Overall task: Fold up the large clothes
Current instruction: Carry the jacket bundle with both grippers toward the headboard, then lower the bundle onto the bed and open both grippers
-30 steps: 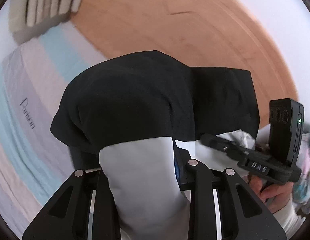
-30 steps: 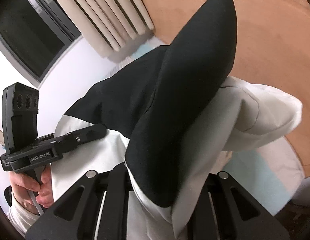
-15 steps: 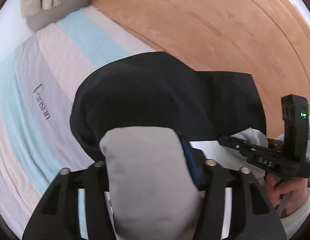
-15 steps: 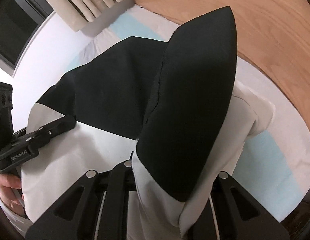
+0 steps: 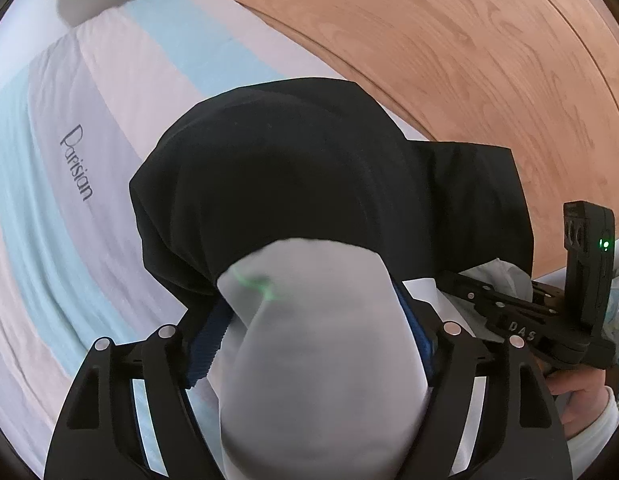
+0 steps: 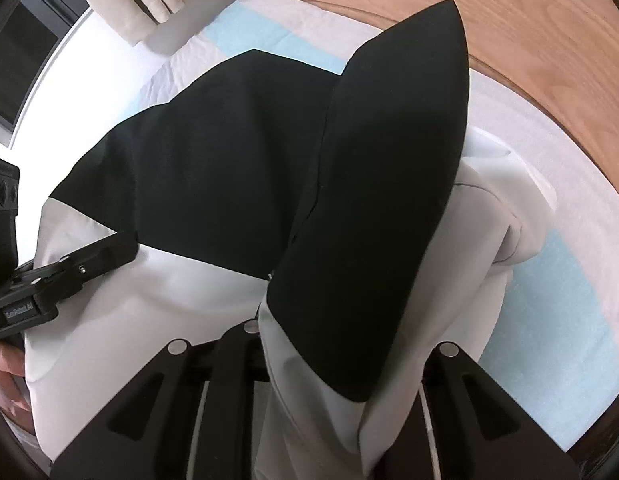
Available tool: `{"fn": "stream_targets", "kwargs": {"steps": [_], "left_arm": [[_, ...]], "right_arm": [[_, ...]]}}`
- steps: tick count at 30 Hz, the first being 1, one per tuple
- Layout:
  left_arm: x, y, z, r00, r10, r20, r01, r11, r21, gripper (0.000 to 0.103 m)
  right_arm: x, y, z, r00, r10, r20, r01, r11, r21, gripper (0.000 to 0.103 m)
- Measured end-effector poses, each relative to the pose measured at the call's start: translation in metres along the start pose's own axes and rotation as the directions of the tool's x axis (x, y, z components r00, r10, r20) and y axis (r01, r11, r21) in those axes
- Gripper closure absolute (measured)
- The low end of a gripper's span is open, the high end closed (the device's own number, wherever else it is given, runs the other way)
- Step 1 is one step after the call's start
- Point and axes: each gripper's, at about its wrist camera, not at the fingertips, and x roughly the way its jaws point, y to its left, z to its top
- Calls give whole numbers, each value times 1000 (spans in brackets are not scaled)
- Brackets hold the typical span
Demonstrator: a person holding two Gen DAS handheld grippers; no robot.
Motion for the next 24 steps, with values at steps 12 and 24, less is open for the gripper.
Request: {"fn": "stream_targets", "kwargs": {"steps": [12, 24], "left_arm": [[-35, -4, 0, 994, 92, 53, -93, 996, 8, 6], [-87, -25, -19, 952, 249, 176, -263, 963, 64, 6]], "right_arm": [[-11, -1, -2, 994, -81, 68, 82, 997, -5, 34], [-43, 3, -12, 983, -89, 159, 96, 995, -34, 19]]}}
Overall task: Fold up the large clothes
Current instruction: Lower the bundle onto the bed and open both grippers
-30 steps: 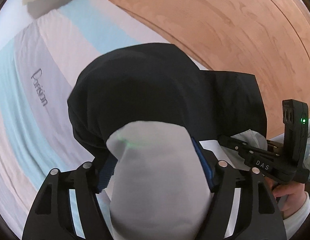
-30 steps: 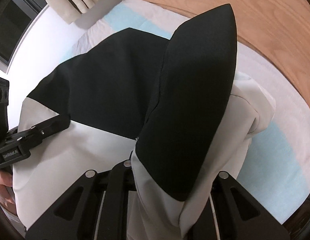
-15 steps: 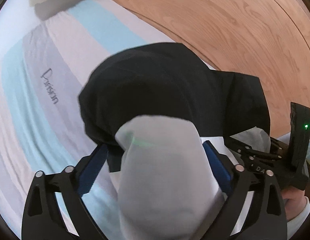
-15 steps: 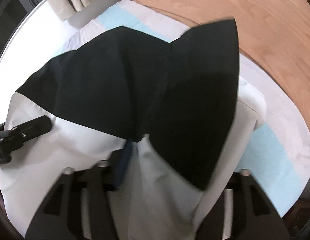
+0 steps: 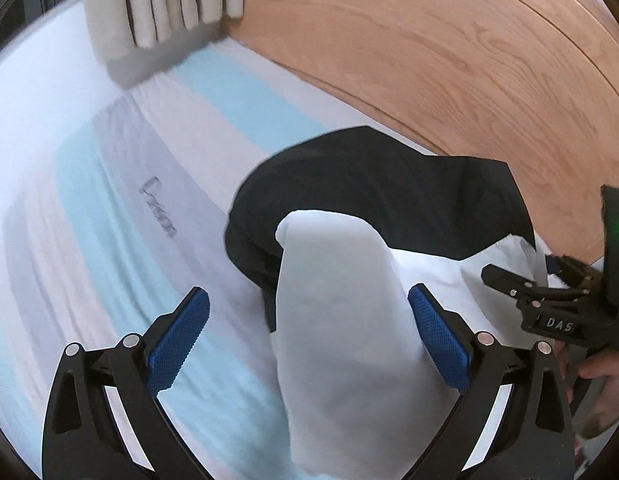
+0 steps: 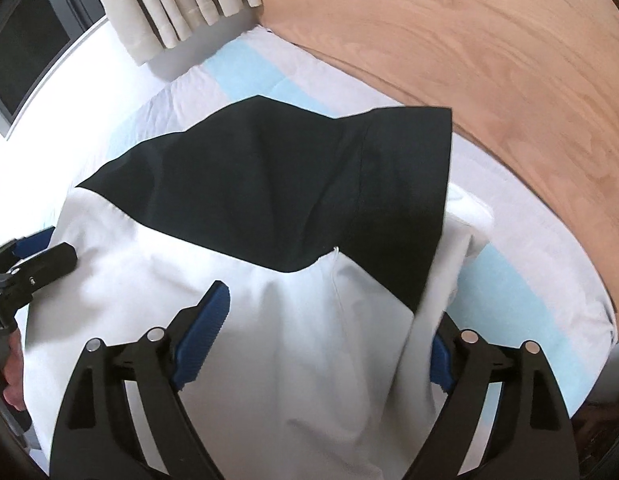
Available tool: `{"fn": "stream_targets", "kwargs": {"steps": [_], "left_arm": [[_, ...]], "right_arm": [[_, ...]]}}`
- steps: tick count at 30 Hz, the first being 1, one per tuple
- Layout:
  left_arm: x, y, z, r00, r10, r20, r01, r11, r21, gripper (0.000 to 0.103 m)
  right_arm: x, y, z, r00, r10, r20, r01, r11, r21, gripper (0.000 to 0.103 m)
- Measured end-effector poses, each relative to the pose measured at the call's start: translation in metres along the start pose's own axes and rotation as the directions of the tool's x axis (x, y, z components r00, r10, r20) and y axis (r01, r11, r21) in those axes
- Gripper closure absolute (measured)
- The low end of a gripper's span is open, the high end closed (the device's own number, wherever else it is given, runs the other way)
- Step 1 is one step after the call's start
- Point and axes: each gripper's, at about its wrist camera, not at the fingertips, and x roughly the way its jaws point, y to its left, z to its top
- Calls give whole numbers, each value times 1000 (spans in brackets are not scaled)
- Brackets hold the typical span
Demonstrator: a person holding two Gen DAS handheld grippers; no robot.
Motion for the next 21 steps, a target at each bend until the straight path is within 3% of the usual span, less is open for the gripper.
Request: {"fn": "stream_targets", "kwargs": {"steps": [5, 13, 21], "left_arm": [[-29, -8, -7, 996, 63, 64, -64, 998, 12, 6], [-75, -14, -29, 991, 80, 108, -81, 997, 9, 6], [-135, -37, -76, 982, 70, 175, -76, 997, 30, 6]], "right_arm": [[-27, 3, -7, 998, -20, 55, 20, 1000, 2, 17], [-83, 20, -30, 984, -78, 160, 83, 996, -24, 10], [-158, 48, -96, 954, -164, 249, 164, 986, 17, 8]]}}
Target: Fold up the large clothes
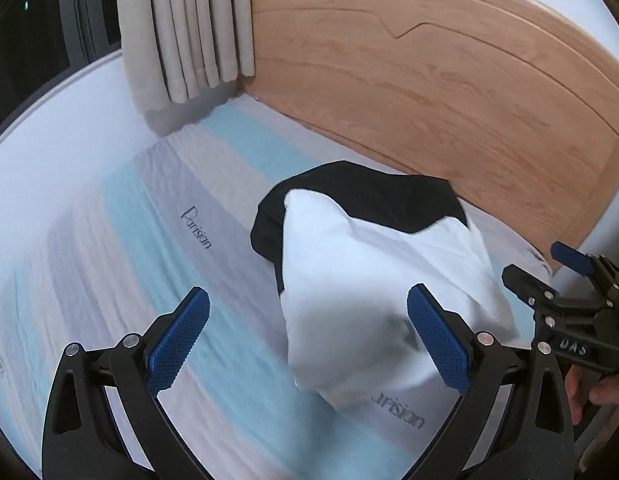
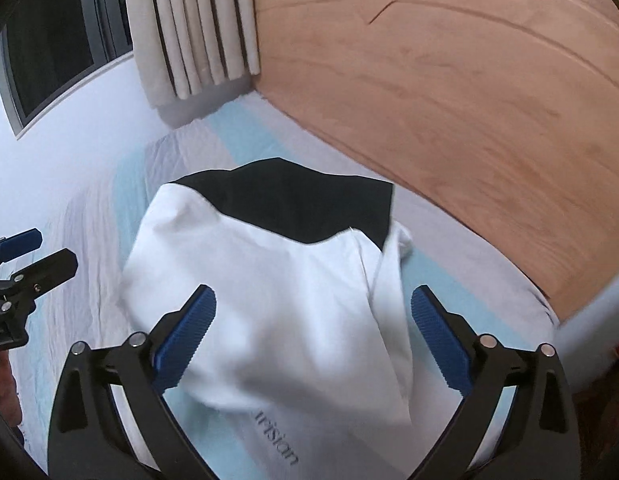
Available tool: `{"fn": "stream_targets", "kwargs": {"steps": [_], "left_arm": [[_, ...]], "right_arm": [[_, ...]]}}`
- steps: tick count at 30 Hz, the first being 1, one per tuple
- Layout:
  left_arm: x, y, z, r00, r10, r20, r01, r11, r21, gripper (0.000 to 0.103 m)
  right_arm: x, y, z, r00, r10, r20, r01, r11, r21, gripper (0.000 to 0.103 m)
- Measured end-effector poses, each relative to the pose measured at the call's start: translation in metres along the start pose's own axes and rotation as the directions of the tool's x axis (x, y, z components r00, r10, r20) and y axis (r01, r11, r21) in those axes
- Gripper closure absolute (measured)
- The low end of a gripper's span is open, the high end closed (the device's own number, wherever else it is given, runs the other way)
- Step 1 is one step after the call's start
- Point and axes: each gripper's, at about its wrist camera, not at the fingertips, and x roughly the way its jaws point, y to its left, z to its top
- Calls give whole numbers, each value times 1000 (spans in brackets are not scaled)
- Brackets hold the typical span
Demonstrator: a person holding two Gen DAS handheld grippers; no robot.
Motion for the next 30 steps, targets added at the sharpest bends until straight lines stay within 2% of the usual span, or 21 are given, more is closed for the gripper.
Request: {"fn": "stream_targets", "kwargs": {"steps": [6, 11, 14, 20, 30], "left_arm": [[-62, -16, -46, 998, 6, 60, -7, 1000, 8, 6], [-104, -32, -93, 998, -41, 47, 41, 999, 21, 6], [-118, -39, -114, 998, -39, 58, 39, 999, 11, 6], [-123, -52, -141, 998, -49, 32, 50, 998, -31, 6], [-135, -73, -149, 998, -38, 50, 38, 999, -7, 6]], "right_arm": [[-78, 6, -57, 995, -99, 26, 97, 994, 54, 7], [-132, 8, -100, 985, -167, 52, 161, 981, 113, 7], [-141, 7, -120, 985, -171, 35, 167, 980, 111, 7], [-152, 0, -143, 985, -164, 46, 158, 983, 97, 7], [-169, -7, -154, 987, -150, 47, 145, 985, 96, 7]]}}
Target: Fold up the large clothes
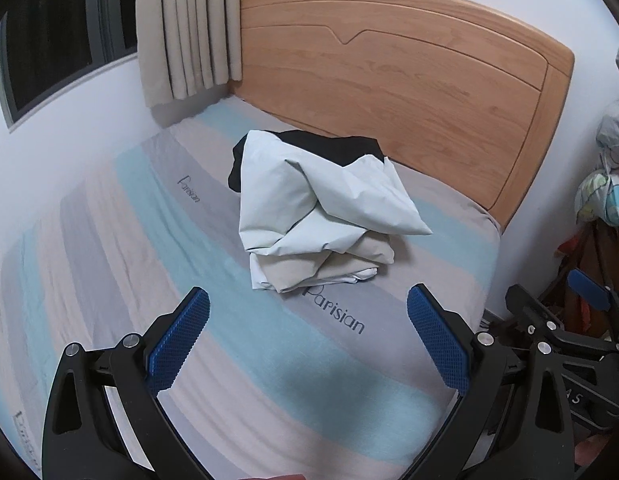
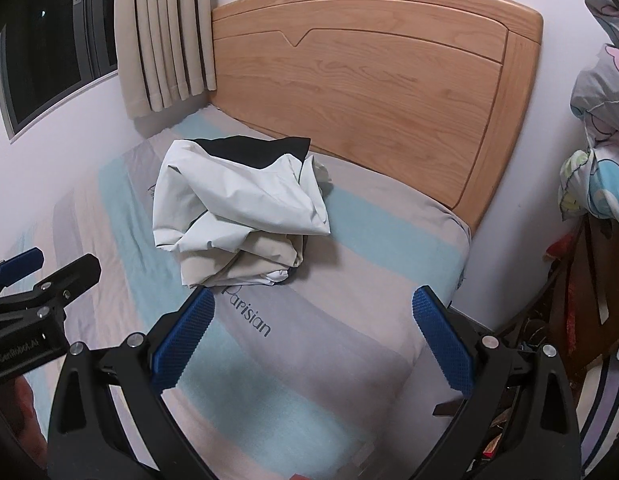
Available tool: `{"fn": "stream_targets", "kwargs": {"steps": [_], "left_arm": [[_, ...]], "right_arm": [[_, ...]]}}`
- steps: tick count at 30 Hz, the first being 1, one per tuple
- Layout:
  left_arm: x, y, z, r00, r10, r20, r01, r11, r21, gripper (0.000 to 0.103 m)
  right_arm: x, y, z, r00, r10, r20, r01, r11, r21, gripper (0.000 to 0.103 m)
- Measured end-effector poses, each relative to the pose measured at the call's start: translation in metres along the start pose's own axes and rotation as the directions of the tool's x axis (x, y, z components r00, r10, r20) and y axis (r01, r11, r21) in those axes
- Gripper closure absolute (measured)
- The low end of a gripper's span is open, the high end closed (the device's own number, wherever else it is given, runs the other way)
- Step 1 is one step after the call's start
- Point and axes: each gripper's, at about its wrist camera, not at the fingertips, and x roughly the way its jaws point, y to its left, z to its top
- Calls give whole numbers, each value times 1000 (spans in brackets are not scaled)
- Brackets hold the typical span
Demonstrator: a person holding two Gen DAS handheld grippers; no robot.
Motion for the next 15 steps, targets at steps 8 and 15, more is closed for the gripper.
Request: {"fn": "stream_targets", "kwargs": {"steps": [8, 15], "left_arm": [[-3, 5, -3, 1000, -1, -2, 1, 1000, 2, 6], [-4, 8, -4, 1000, 9, 3, -9, 1000, 6, 6]], "right_arm": [[-4, 8, -2, 1000, -1, -2, 1, 1000, -16, 7], [-5, 11, -4, 1000, -7, -6, 7, 1000, -17, 7]]}}
